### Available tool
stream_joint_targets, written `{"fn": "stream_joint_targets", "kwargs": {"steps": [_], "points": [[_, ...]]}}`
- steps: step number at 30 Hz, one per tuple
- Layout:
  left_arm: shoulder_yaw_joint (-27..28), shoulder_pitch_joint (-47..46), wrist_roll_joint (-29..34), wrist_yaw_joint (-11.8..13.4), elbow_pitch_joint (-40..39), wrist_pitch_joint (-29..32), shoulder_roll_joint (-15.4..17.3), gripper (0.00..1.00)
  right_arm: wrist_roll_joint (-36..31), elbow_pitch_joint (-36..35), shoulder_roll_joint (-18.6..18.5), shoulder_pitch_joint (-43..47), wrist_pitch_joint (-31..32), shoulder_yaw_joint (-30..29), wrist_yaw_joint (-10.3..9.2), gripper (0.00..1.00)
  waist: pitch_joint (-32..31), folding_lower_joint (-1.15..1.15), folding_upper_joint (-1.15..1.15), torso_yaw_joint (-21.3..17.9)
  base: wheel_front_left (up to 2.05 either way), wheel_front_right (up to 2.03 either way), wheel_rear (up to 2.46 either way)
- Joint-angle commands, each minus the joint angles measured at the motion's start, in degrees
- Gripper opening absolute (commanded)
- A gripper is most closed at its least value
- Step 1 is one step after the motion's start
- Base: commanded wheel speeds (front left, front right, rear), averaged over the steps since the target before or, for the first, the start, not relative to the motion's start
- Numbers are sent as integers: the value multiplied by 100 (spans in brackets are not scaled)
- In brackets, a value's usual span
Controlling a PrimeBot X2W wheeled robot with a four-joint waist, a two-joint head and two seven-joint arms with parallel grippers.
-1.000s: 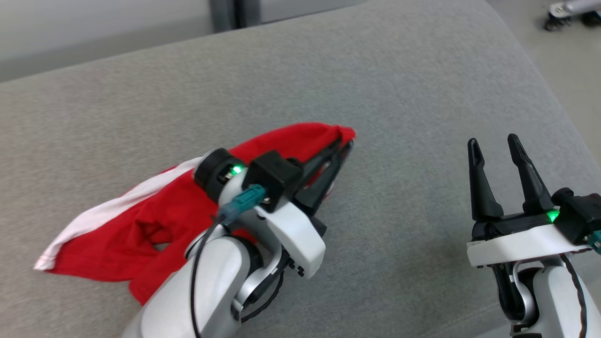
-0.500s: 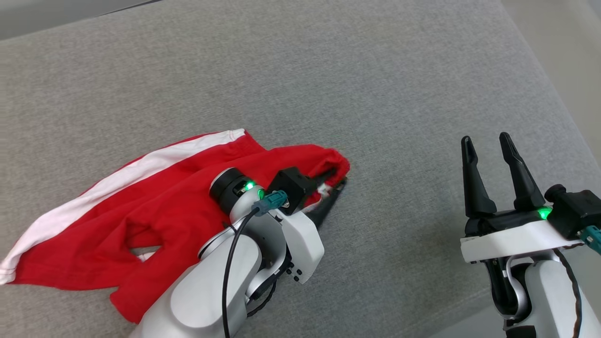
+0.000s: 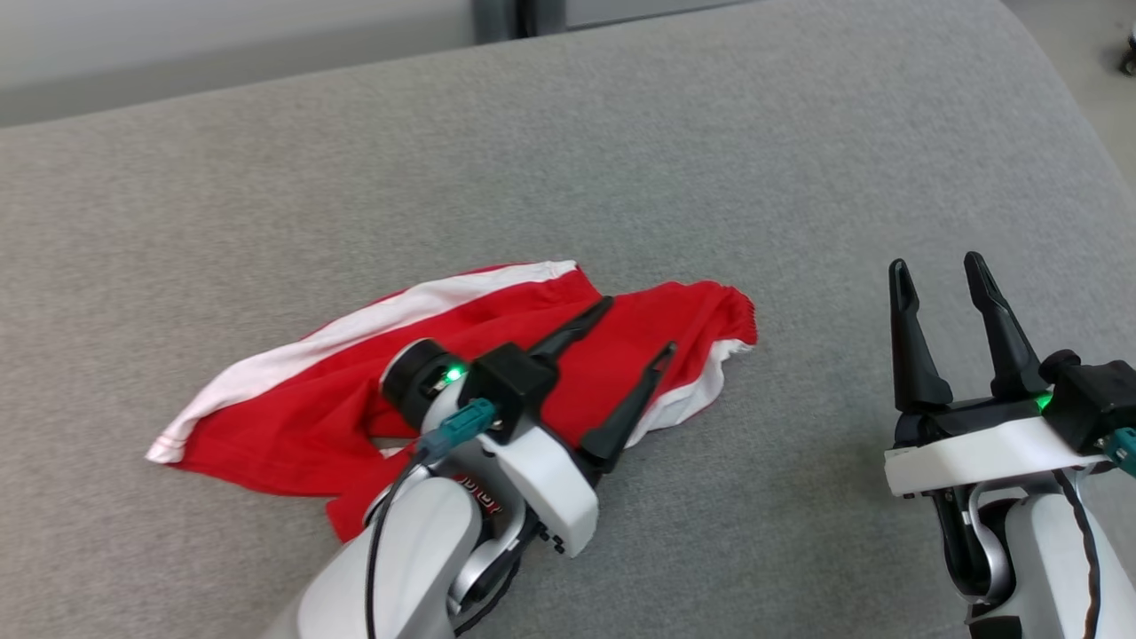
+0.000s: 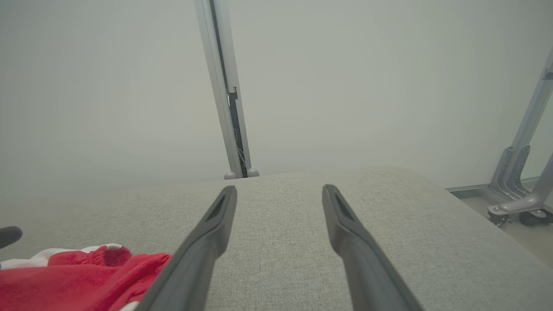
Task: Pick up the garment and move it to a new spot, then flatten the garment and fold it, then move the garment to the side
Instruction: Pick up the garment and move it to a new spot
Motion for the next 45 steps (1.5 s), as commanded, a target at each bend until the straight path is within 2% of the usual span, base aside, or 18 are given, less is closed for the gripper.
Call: {"fn": "stream_joint_targets", "kwargs": {"steps": [1,10,17,25,28,45], "points": [[97,95,-29,121,-95,-49,78,100,-63,-15,-36,66,35,-65,1,100,-228,0,0,242,0,0,0],[1105,711,-287,1022,-590,-437,611,100,-209,-211,-36,274,281,-149,1,100,-639,0,0,589,0,0,0],[1826,1213,-571,1432,-819,-681,1010,100,-331,-374,-34,472,462,-242,1,100,-905,0,0,778,0,0,0],[2344,1831,-749,1617,-1081,-825,1429,100,-415,-530,-35,687,676,-252,1,100,-1158,0,0,927,0,0,0],[2422,2068,-778,1591,-1166,-842,1559,100,-433,-565,-36,795,747,-269,1,100,-1239,0,0,971,0,0,0],[2392,2527,-709,1725,-1610,-709,1849,100,-351,-738,-34,1147,1016,-369,1,100,-1446,0,0,1030,0,0,0]]}}
